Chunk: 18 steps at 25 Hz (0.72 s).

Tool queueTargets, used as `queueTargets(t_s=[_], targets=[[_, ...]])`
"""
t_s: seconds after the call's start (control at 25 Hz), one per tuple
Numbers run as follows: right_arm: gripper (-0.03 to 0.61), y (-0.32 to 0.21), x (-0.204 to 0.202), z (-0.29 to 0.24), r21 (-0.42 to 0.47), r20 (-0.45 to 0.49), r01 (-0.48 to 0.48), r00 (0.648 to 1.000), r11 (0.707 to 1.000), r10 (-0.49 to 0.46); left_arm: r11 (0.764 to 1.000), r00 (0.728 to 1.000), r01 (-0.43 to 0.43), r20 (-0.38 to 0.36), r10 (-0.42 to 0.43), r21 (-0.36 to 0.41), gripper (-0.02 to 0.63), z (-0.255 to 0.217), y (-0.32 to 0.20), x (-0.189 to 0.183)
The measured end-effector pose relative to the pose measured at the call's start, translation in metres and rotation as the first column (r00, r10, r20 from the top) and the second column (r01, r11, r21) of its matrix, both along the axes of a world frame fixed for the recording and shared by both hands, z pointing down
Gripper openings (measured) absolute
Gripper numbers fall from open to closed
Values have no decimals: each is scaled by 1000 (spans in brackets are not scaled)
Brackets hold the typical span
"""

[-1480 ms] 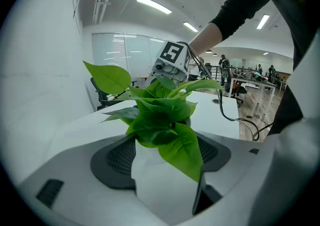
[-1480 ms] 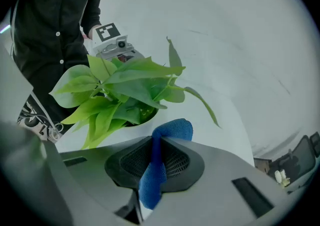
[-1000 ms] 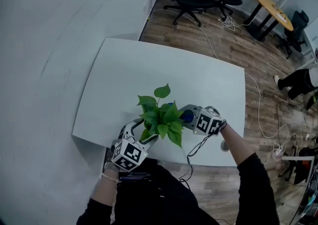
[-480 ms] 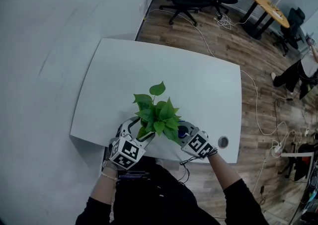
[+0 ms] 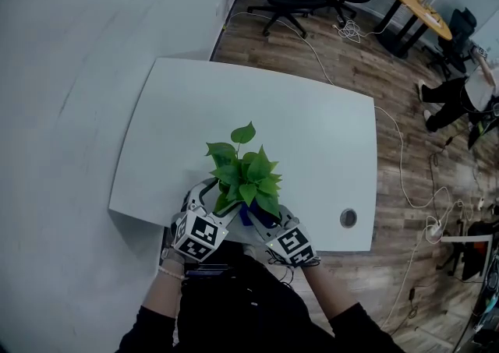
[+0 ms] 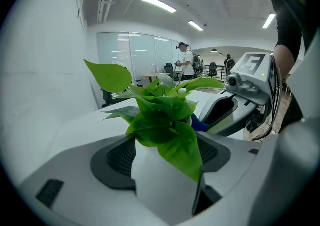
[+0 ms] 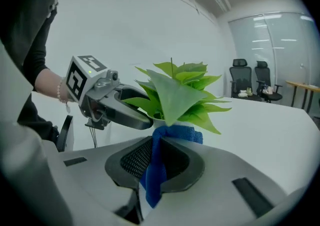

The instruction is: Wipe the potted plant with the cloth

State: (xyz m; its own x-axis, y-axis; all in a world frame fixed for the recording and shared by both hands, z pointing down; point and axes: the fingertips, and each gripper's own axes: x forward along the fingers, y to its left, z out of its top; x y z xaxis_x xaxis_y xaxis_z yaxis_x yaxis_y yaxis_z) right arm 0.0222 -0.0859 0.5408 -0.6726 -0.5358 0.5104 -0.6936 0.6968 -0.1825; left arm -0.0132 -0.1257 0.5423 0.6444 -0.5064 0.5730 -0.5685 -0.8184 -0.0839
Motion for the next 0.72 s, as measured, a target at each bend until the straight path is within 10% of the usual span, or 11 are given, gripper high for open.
queueTargets(t_s=[0.72], targets=[[75,-1,52,4,-51,26,-180,983,982,182,997,996,75,34,-77,31,343,8,6,-43]])
